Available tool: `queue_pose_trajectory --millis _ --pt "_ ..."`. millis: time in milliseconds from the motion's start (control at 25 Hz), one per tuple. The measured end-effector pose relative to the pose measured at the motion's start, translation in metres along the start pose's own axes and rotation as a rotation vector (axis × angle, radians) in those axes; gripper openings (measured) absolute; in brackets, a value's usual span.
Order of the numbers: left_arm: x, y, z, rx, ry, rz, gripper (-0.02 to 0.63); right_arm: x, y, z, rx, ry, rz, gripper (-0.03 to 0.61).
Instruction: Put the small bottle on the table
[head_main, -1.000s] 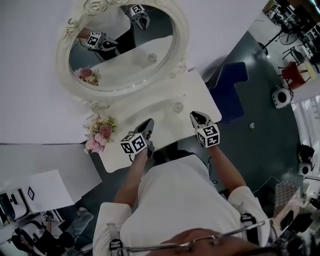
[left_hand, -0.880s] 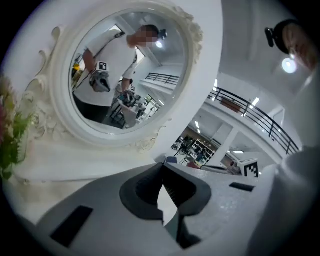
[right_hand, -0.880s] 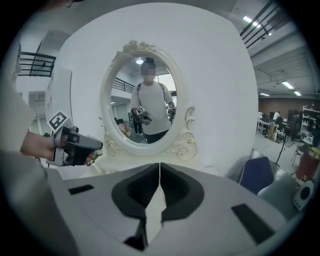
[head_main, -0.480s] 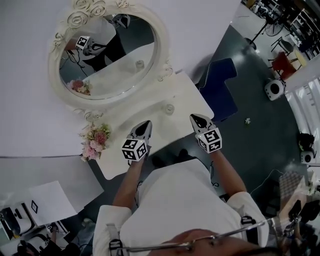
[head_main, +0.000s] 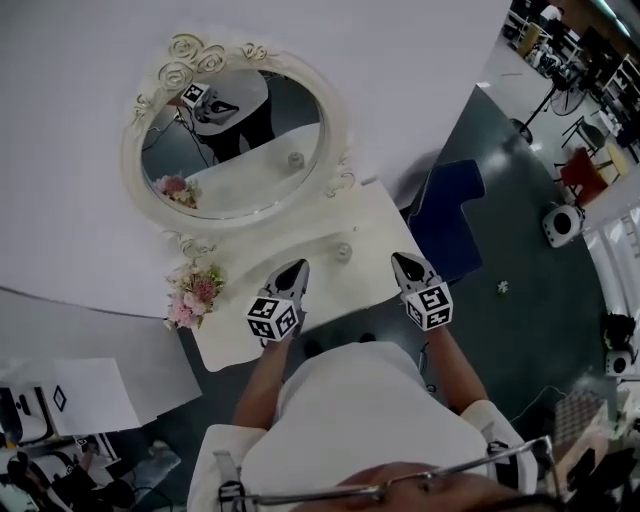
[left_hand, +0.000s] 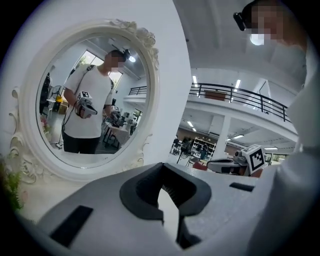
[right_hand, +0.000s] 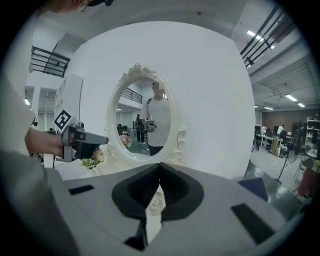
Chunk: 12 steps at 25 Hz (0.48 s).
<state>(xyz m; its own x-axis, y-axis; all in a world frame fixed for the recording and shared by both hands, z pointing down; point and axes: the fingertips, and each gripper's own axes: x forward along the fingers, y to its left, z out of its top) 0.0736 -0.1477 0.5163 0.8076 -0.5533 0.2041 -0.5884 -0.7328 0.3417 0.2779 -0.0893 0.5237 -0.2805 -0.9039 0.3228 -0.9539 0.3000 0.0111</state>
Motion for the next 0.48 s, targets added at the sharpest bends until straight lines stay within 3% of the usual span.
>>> queue_pose_trajectory --millis 480 --pt "0.008 -0.002 0.005 0.003 -0.018 0.025 0.003 0.009 -0.013 0.011 -0.02 -0.016 0.039 0.006"
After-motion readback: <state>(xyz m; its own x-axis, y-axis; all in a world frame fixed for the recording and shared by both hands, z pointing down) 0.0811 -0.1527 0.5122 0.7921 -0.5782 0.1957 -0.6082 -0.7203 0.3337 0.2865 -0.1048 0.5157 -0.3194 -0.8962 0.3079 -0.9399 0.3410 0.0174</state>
